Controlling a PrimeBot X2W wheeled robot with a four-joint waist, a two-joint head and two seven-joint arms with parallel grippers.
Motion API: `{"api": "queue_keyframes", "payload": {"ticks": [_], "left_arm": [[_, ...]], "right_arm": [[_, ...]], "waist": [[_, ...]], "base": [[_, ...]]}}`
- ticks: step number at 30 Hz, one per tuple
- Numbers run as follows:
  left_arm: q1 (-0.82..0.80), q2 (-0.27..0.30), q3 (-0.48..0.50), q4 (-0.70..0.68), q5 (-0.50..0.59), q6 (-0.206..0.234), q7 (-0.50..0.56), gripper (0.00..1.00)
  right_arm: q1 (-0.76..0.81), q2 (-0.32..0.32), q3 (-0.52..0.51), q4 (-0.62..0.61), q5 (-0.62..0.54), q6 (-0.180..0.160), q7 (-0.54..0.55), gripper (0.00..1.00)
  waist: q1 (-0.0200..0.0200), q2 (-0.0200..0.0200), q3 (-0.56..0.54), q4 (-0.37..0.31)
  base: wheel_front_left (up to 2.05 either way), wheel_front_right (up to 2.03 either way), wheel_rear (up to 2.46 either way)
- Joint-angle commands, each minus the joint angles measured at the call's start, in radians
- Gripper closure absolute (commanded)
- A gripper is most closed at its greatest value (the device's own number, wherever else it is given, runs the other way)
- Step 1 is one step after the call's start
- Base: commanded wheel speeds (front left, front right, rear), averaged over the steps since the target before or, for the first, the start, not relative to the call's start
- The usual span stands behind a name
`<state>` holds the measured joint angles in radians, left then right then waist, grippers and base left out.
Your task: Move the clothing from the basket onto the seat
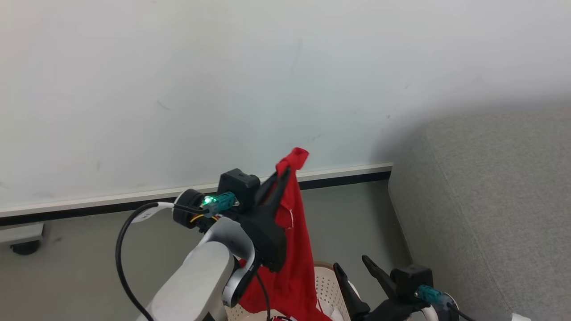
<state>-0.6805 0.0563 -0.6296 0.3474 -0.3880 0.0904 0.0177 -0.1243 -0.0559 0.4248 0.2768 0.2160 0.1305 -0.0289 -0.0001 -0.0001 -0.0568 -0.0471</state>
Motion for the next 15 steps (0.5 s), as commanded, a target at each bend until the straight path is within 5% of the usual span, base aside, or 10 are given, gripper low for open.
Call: {"api": "queue_keyframes", "payload": {"ticks": [1, 7, 15], "left_arm": [[0.005, 0.002, -0.010, -0.010, -0.008, -0.013, 0.003, 1.00], [-0.021, 0.023, -0.075, -0.028, -0.017, -0.122, 0.020, 1.00], [-0.041, 0.029, -0.098, -0.059, -0.033, -0.162, 0.014, 1.00]], "right_arm": [[-0.016, -0.007, 0.008, 0.001, -0.001, 0.000, 0.003, 0.00], [-0.045, -0.028, 0.036, 0.029, 0.027, 0.000, 0.004, 0.00], [-0.063, -0.041, -0.002, 0.079, -0.005, 0.000, -0.010, 0.00]], "waist": [[0.0001, 0.0001, -0.002, 0.010], [0.0001, 0.0001, 0.000, 0.028], [0.0001, 0.0001, 0.004, 0.032]], "base": [[0.00, 0.00, 0.00], [0.00, 0.00, 0.00], [0.00, 0.00, 0.00]]}}
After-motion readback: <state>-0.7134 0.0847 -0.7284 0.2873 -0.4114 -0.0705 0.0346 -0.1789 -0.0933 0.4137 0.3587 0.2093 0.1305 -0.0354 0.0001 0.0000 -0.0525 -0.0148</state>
